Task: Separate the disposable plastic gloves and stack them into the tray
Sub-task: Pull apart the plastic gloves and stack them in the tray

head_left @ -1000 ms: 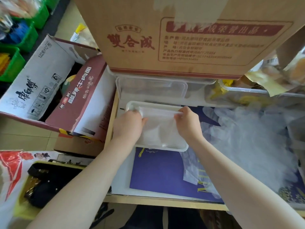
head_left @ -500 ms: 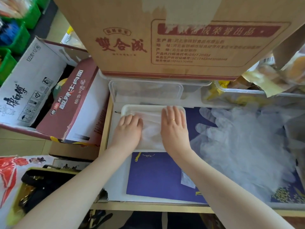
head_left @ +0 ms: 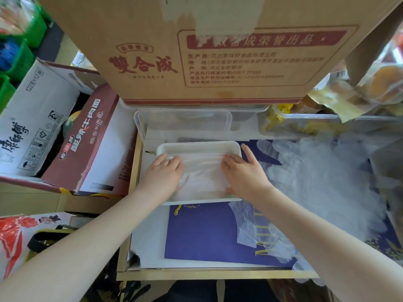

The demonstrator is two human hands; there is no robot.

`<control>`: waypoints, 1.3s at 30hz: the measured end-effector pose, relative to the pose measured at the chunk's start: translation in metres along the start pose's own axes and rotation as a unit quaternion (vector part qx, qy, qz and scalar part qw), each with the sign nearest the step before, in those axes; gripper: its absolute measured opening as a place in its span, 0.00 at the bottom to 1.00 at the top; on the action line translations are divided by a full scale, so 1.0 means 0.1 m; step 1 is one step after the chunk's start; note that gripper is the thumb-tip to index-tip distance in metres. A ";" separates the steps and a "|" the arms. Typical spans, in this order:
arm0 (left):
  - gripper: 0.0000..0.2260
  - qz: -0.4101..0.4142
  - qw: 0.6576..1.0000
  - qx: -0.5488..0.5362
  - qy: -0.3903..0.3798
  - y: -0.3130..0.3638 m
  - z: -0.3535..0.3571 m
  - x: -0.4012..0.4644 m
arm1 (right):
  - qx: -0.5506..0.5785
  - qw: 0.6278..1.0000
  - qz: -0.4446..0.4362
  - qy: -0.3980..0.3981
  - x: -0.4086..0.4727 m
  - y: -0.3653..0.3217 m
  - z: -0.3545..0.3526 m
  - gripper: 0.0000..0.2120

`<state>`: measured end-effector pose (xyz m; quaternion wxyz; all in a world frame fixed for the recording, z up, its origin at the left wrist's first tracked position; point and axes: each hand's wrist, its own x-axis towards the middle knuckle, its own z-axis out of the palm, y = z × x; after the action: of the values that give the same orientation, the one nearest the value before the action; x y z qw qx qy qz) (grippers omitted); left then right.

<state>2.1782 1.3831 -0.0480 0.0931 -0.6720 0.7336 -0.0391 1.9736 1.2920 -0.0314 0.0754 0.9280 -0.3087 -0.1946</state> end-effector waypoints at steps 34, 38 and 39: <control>0.19 0.014 0.909 -0.414 0.037 2.32 -0.92 0.78 | 0.307 0.869 0.297 0.250 -1.70 1.42 1.09 0.05; 0.33 0.032 0.895 -0.439 0.069 2.44 -1.14 0.99 | 0.282 0.871 0.179 0.361 -1.93 1.49 0.82 0.08; 0.30 0.033 0.898 -0.434 0.071 2.46 -1.17 1.02 | 0.278 0.873 0.165 0.366 -1.97 1.50 0.79 0.08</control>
<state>1.9076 1.2965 0.0128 -0.2587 -0.6163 0.7044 0.2387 1.7158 1.2895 -0.0028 -0.0468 0.8512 -0.4489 0.2677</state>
